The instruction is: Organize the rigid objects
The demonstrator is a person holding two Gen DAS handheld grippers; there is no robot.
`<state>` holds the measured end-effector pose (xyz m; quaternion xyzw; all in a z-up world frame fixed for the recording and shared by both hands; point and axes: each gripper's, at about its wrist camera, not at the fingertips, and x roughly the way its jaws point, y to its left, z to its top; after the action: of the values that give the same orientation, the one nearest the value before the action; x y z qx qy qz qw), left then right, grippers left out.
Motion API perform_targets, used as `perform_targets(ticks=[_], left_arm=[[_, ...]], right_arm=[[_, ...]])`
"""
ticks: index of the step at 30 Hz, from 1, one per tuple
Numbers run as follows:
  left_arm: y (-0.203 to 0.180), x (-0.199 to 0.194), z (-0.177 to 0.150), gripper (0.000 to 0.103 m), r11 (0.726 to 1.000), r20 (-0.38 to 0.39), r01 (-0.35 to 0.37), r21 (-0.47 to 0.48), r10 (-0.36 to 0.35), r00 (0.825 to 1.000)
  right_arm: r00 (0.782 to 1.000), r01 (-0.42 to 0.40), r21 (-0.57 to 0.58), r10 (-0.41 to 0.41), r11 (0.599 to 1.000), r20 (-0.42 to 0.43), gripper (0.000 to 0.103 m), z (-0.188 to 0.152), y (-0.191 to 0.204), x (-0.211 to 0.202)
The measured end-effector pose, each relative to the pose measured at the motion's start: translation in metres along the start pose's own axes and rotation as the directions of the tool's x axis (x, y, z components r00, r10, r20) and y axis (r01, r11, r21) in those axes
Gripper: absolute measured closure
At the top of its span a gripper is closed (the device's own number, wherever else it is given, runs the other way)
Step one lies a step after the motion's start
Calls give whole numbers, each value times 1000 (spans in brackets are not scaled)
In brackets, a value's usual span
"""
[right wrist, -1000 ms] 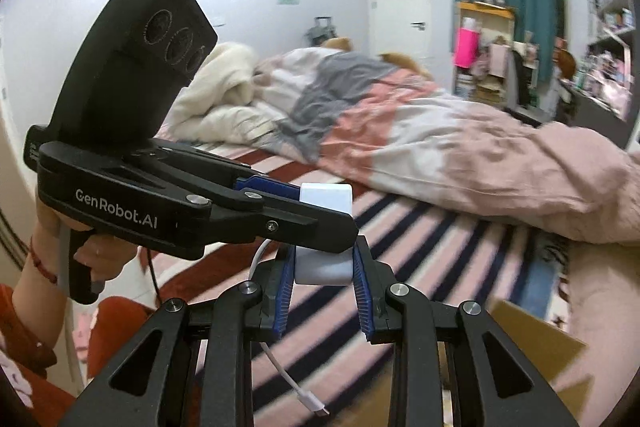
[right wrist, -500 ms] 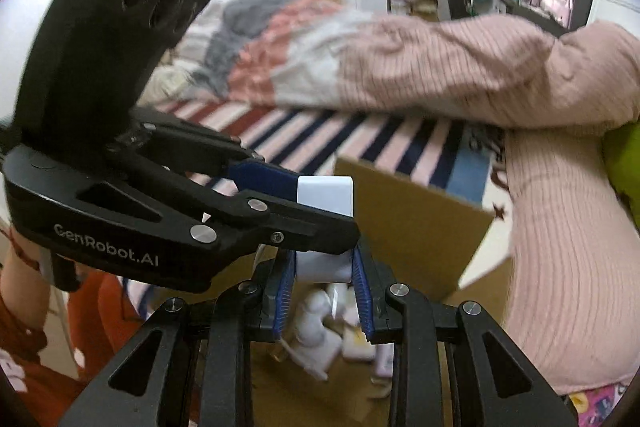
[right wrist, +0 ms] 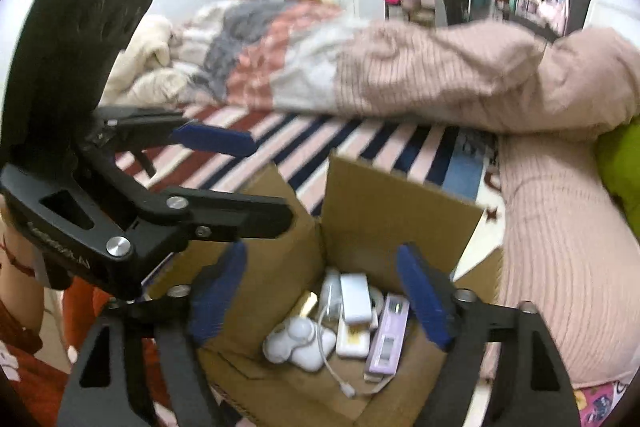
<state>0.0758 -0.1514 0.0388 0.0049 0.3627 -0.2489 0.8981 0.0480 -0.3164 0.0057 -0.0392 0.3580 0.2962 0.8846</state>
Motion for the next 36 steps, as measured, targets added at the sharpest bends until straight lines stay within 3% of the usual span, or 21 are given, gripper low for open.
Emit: perform_targets(ticks=[5,14,36], left_arm=[[15,-40,-14,12,988,95,-134,-74,141,986],[45,-71,-45,12,951,112,-256,-175,278,954],[51,-83,-53,12,925,121,-335,-180,359,926]], right_arm=[[988,30,-53,-21,998,151,0,3,15,-27],[971,41,-67,-24,997,238,0,-3,39,-33],[970,-5,-4,6,1000,244,0,-4,36,-25]])
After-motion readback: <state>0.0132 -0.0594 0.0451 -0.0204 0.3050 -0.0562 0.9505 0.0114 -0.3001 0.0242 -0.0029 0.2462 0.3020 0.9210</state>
